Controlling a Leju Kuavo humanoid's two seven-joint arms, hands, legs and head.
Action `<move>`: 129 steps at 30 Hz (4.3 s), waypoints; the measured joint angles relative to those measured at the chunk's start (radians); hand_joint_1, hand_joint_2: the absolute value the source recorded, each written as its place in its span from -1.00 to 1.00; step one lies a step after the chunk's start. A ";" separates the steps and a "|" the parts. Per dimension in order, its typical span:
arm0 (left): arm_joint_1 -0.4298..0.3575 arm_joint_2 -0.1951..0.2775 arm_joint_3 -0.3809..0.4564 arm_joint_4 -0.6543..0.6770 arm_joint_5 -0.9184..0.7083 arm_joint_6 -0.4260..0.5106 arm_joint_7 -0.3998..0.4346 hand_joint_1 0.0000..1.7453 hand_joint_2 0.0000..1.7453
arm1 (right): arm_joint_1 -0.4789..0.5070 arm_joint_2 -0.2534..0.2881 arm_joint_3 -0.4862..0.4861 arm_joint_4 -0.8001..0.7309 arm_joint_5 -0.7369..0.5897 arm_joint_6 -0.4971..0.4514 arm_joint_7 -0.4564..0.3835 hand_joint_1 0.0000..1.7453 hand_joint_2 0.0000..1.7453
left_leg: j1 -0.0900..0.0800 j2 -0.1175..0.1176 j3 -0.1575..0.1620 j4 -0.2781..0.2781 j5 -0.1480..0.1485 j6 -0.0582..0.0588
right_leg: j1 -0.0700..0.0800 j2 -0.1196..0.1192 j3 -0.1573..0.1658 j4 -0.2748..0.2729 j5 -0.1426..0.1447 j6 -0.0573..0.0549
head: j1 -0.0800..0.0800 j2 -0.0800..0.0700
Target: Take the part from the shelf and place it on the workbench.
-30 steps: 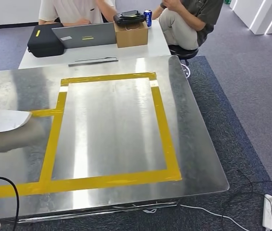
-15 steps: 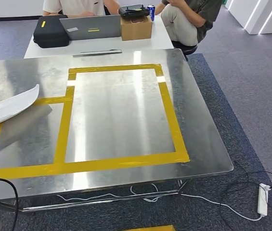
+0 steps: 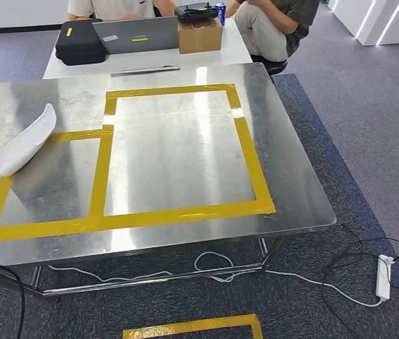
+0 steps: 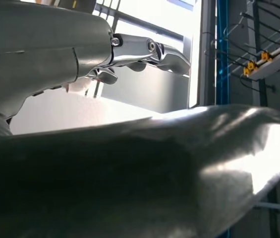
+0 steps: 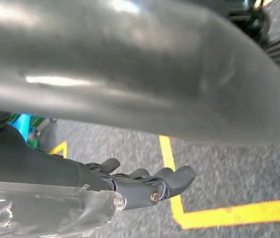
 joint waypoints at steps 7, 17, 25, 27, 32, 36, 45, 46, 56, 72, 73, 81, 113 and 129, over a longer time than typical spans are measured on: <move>0.033 -0.002 0.019 0.058 -0.040 0.020 -0.024 -1.00 -1.00 | 0.002 0.004 0.000 -0.004 -0.059 0.006 -0.013 -1.00 -1.00 | 0.024 -0.001 -0.041 0.256 -0.144 -0.045 | -0.020 -0.007 -0.097 -0.001 0.085 0.005 | -0.005 0.000; 0.065 -0.012 0.028 0.105 -0.073 0.028 -0.050 -1.00 -1.00 | 0.003 0.004 -0.013 -0.002 -0.080 -0.005 -0.022 -1.00 -1.00 | 0.036 0.003 0.111 0.004 -0.103 0.005 | -0.033 -0.005 -0.201 0.111 0.054 0.066 | -0.004 0.000; 0.143 -0.016 0.063 0.205 -0.191 0.109 -0.121 -1.00 -1.00 | 0.001 0.004 -0.015 -0.001 -0.143 -0.015 -0.024 -1.00 -1.00 | 0.011 0.003 0.007 0.005 -0.013 0.015 | -0.018 -0.003 -0.049 0.141 -0.017 0.027 | -0.003 0.000; 0.164 -0.021 0.064 0.229 -0.222 0.113 -0.138 -1.00 -1.00 | 0.000 0.004 -0.014 0.001 -0.161 -0.016 -0.025 -1.00 -1.00 | 0.013 0.003 0.000 0.002 0.006 0.007 | -0.009 -0.002 0.022 0.031 -0.036 0.019 | -0.001 0.000; 0.231 -0.056 0.048 0.266 -0.349 0.104 -0.133 -1.00 -1.00 | -0.001 0.007 -0.015 0.015 -0.244 -0.034 -0.031 -1.00 -1.00 | 0.019 0.001 -0.020 0.027 -0.039 -0.023 | -0.013 -0.001 -0.002 -0.016 0.019 0.003 | 0.006 0.000; 0.299 -0.139 0.026 0.346 -0.410 0.094 -0.080 -1.00 -1.00 | 0.000 0.007 -0.010 0.024 -0.296 -0.050 -0.018 -1.00 -1.00 | 0.021 0.000 -0.050 0.236 -0.184 -0.036 | -0.016 -0.002 -0.066 -0.017 0.077 0.002 | 0.000 0.000; 0.368 -0.283 -0.007 0.570 -0.494 0.107 -0.007 -1.00 -1.00 | 0.009 0.003 0.028 -0.010 -0.350 -0.035 0.059 -1.00 -1.00 | 0.027 0.001 0.167 -0.009 -0.143 -0.001 | -0.019 -0.006 -0.174 0.031 0.153 0.048 | 0.002 0.000; 0.370 -0.286 -0.007 0.581 -0.495 0.107 -0.007 -1.00 -1.00 | 0.012 0.002 0.029 -0.012 -0.350 -0.035 0.061 -1.00 -1.00 | 0.027 0.003 0.158 -0.007 -0.133 0.009 | -0.021 -0.006 -0.179 0.042 0.132 0.054 | 0.003 0.000; 0.405 -0.252 -0.173 0.784 -1.208 0.261 0.355 -1.00 -1.00 | 0.012 -0.008 0.058 -0.015 -0.296 0.011 0.052 -1.00 -1.00 | 0.013 0.005 0.020 -0.002 -0.014 0.017 | -0.023 0.000 -0.011 0.111 -0.015 0.052 | 0.009 0.000; 0.426 -0.220 -0.366 1.074 -1.363 0.078 0.611 -1.00 -1.00 | -0.012 -0.068 0.082 0.116 -0.225 -0.010 -0.022 -1.00 -1.00 | 0.022 -0.062 0.117 0.014 -0.093 -0.014 | -0.019 0.079 -0.059 0.008 0.054 0.026 | 0.012 0.000; 0.426 -0.220 -0.366 1.076 -1.366 0.081 0.611 -1.00 -1.00 | -0.013 -0.068 0.082 0.116 -0.224 -0.009 -0.021 -1.00 -1.00 | 0.022 -0.075 0.132 -0.011 -0.093 -0.009 | -0.018 0.088 -0.066 0.013 0.057 0.031 | 0.012 0.000; 0.427 -0.225 -0.365 1.088 -1.383 0.085 0.632 -1.00 -1.00 | -0.006 -0.065 0.081 0.114 -0.219 0.002 -0.009 -1.00 -1.00 | 0.022 0.021 0.116 -0.018 -0.081 0.031 | -0.028 0.007 -0.206 0.289 -0.077 0.074 | 0.023 0.000; 0.460 -0.258 -0.407 1.084 -1.506 0.077 0.412 -1.00 -1.00 | -0.002 -0.065 0.049 0.096 -0.220 0.024 -0.011 -1.00 -1.00 | 0.019 0.042 0.099 -0.003 -0.081 0.031 | -0.035 -0.001 -0.229 0.320 -0.073 0.077 | 0.030 0.000; 0.468 -0.271 -0.408 1.053 -1.580 0.069 0.434 -1.00 -1.00 | -0.015 -0.065 0.013 0.095 -0.252 0.014 -0.039 -1.00 -1.00 | 0.016 0.002 -0.021 0.273 -0.208 -0.013 | -0.031 0.054 -0.086 0.037 0.060 0.015 | 0.022 0.000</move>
